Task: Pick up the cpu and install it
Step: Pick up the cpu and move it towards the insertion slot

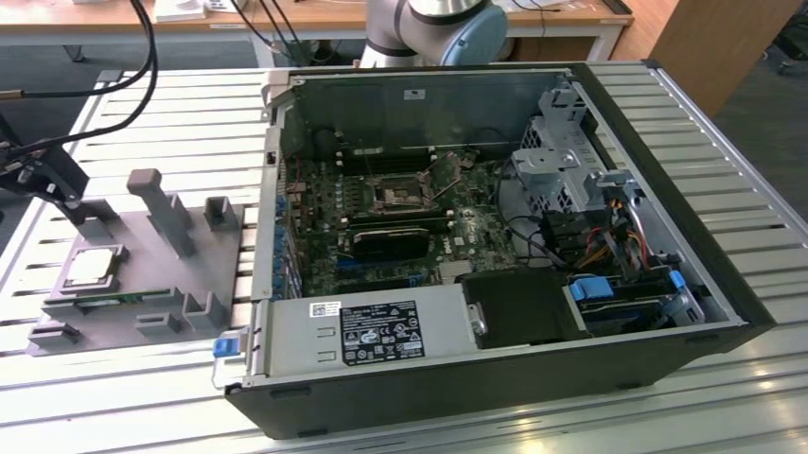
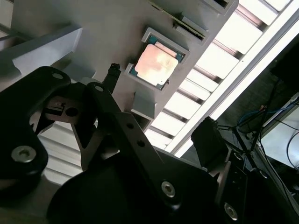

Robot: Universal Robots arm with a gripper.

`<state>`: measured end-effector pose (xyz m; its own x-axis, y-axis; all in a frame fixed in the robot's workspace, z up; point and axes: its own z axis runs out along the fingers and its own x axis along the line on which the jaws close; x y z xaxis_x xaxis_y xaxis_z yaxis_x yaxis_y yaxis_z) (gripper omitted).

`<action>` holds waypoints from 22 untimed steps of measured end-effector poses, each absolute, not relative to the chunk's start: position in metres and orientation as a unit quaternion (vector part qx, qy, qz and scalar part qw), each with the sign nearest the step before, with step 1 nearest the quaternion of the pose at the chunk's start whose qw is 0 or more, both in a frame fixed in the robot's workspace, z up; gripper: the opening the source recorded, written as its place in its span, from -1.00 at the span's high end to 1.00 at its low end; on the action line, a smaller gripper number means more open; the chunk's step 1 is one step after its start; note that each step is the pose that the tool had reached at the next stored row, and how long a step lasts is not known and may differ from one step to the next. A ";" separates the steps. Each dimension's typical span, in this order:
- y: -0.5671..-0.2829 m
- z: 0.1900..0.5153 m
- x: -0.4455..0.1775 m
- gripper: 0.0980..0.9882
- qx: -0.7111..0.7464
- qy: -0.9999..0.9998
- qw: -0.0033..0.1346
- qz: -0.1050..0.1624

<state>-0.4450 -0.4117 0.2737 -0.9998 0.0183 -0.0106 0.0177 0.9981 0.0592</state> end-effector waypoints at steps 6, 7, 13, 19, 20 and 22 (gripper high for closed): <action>-0.412 0.271 -0.445 -0.78 0.009 1.000 0.005 0.030; -0.412 0.270 -0.445 -0.78 0.009 1.000 0.005 0.030; -0.412 0.268 -0.445 -0.78 0.009 1.000 0.005 0.030; -0.412 0.265 -0.445 -0.78 0.009 1.000 0.006 0.030; -0.412 0.264 -0.444 -0.78 0.009 1.000 0.006 0.030; -0.412 0.263 -0.443 -0.78 0.009 1.000 0.005 0.030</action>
<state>-0.4431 -0.4118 0.2626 -0.9998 0.0182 -0.0102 0.0175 0.9981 0.0591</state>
